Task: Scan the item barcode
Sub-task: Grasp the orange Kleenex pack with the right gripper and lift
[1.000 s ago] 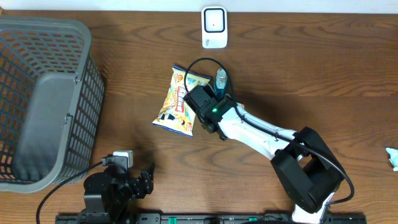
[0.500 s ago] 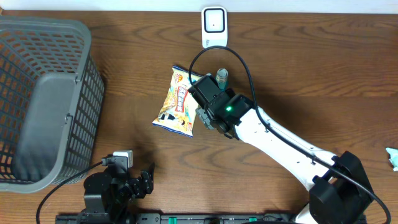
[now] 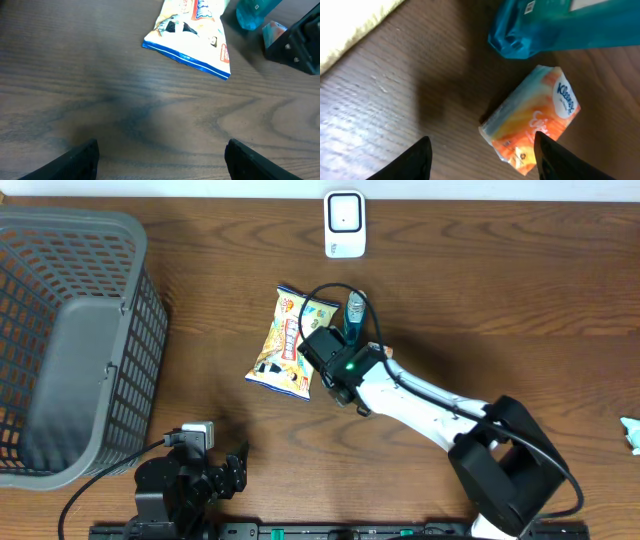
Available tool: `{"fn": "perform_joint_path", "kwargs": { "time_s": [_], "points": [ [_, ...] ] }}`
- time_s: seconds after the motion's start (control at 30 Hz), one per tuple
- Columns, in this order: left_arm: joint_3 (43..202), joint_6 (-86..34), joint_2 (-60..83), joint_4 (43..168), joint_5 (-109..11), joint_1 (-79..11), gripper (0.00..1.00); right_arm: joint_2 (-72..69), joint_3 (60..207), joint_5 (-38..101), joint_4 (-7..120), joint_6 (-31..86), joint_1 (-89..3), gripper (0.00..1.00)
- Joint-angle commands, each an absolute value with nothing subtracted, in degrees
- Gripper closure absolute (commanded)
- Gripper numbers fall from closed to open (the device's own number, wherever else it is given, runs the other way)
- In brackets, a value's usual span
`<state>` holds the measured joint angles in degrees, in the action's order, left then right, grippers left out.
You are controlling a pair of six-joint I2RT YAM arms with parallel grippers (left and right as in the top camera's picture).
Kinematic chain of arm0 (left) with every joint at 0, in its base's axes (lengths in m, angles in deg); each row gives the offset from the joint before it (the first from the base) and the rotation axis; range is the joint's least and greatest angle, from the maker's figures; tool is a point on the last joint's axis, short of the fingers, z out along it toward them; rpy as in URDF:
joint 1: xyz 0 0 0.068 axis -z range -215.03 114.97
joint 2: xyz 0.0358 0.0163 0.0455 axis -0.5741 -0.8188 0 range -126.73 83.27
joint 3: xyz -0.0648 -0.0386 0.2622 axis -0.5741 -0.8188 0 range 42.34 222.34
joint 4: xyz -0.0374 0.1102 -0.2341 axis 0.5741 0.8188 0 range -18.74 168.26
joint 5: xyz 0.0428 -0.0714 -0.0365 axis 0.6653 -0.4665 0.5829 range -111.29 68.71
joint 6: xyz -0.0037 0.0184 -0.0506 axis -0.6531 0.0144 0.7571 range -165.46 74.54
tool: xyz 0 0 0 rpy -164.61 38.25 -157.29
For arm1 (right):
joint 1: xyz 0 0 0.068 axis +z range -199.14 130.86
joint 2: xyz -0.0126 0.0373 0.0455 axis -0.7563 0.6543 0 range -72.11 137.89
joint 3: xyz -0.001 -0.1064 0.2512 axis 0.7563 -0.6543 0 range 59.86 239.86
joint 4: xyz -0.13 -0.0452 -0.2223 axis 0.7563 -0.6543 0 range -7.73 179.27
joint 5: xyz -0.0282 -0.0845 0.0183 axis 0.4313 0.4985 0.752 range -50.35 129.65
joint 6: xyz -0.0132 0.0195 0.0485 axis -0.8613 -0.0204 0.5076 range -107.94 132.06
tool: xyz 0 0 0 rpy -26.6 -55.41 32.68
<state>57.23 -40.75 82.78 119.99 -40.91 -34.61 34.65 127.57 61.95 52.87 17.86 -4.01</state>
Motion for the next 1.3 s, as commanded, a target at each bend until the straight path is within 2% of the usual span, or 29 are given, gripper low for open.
{"fn": "perform_joint_path", "kwargs": {
  "time_s": [0.0,0.27,0.37,0.43,0.47,0.53,0.6,0.8,1.0,1.2,1.27],
  "points": [
    [57.4,-40.4,83.0,120.8,-41.6,-34.7,0.20,35.6,127.5,65.7,53.9,17.1,-3.7,0.38],
    [57.4,-40.4,83.0,120.8,-41.6,-34.7,0.20,38.5,127.5,69.5,54.2,18.5,-3.7,0.37],
    [57.4,-40.4,83.0,120.8,-41.6,-34.7,0.20,39.7,127.5,69.5,54.1,20.4,-3.8,0.44],
    [57.4,-40.4,83.0,120.8,-41.6,-34.7,0.20,41.1,127.5,69.1,54.2,22.3,-3.8,0.54],
    [57.4,-40.4,83.0,120.7,-41.6,-34.7,0.19,41.8,127.5,69.1,54.2,23.1,-3.8,0.63],
    [57.4,-40.4,83.0,120.8,-41.6,-34.7,0.19,43.2,127.5,69.0,54.0,24.3,-3.8,0.87],
    [57.4,-40.4,83.0,120.8,-41.6,-34.7,0.20,43.4,127.5,68.5,53.3,26.3,-3.8,0.99],
    [57.4,-40.4,83.0,120.8,-41.6,-34.7,0.20,40.8,129.2,60.7,50.4,37.0,-3.8,0.99],
    [57.4,-40.4,83.0,120.8,-41.6,-34.7,0.19,31.5,130.5,63.8,40.6,59.7,-3.8,0.99],
    [57.4,-40.4,83.0,120.8,-41.6,-34.7,0.19,21.7,130.5,62.5,36.9,64.5,-3.4,0.98],
    [57.4,-40.4,83.0,120.8,-41.6,-34.7,0.20,19.9,130.5,62.5,34.4,70.0,-3.3,0.98]
  ]
}}
